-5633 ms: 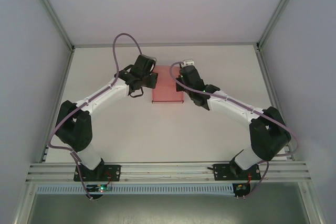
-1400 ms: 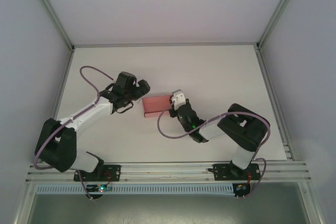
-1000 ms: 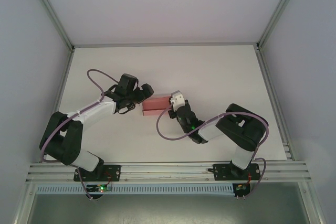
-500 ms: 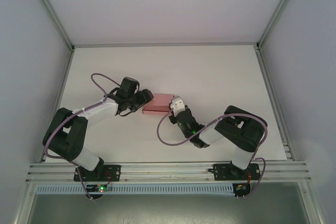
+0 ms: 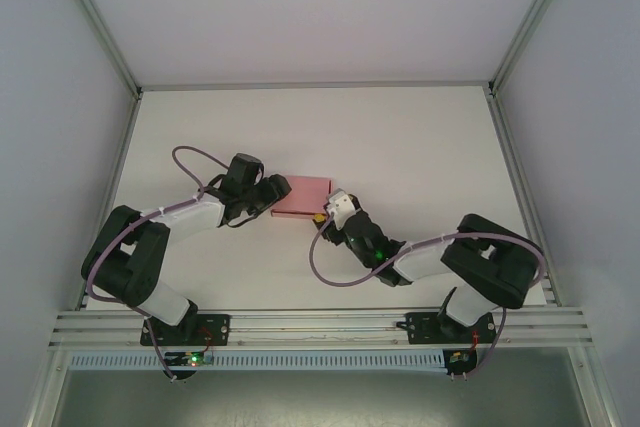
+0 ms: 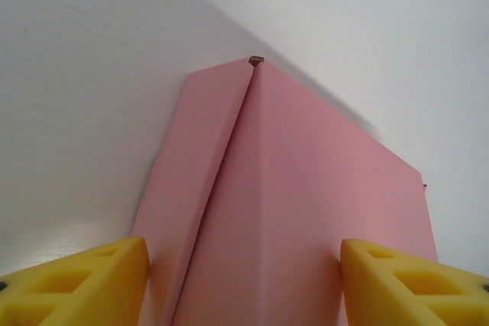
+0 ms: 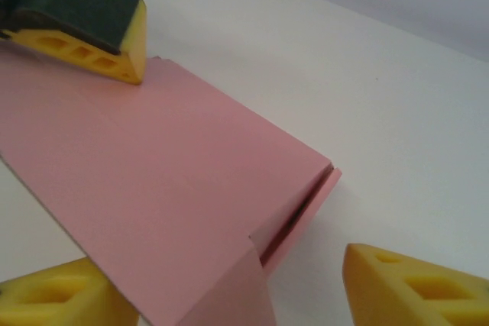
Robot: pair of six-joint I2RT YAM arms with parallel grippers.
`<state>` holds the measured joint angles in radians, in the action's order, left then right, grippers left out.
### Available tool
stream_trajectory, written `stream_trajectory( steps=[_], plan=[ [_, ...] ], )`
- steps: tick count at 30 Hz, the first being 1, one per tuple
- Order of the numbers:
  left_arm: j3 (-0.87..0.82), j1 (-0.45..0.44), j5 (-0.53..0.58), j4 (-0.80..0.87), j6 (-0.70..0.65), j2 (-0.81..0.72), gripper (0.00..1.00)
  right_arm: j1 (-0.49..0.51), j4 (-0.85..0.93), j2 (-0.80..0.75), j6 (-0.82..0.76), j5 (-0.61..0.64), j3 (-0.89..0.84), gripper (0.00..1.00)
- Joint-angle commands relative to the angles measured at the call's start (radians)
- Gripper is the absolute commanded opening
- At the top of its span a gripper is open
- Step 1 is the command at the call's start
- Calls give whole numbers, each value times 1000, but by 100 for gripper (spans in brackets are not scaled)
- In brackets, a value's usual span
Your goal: Assemble paper box
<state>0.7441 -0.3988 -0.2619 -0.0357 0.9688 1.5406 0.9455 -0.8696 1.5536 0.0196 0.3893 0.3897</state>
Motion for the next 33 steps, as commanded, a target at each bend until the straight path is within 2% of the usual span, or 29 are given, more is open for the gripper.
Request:
stream_trajectory(
  steps=[1,5,7,14,18,22,26,33],
  plan=[
    [-42,3,55,80,-36,9,65,6,105,-71,5,-74,-3,78],
    [-46,-2,93,103,-53,1,66,8,159,-165,56,-132,-12,94],
    [-50,-6,105,110,-64,0,66,7,193,-215,69,-135,-7,98],
    [-73,-20,113,98,-82,-5,67,-16,404,-351,164,-68,79,98],
    [-74,-30,124,109,-88,7,66,-90,466,-400,295,-69,108,98],
    [-75,-34,124,112,-97,23,64,-185,528,-413,362,-172,157,98],
    [-80,-40,119,105,-93,40,63,-287,534,-372,434,-343,196,98],
    [-75,-54,105,81,-84,77,59,-364,716,-136,437,-540,381,98]
  ],
)
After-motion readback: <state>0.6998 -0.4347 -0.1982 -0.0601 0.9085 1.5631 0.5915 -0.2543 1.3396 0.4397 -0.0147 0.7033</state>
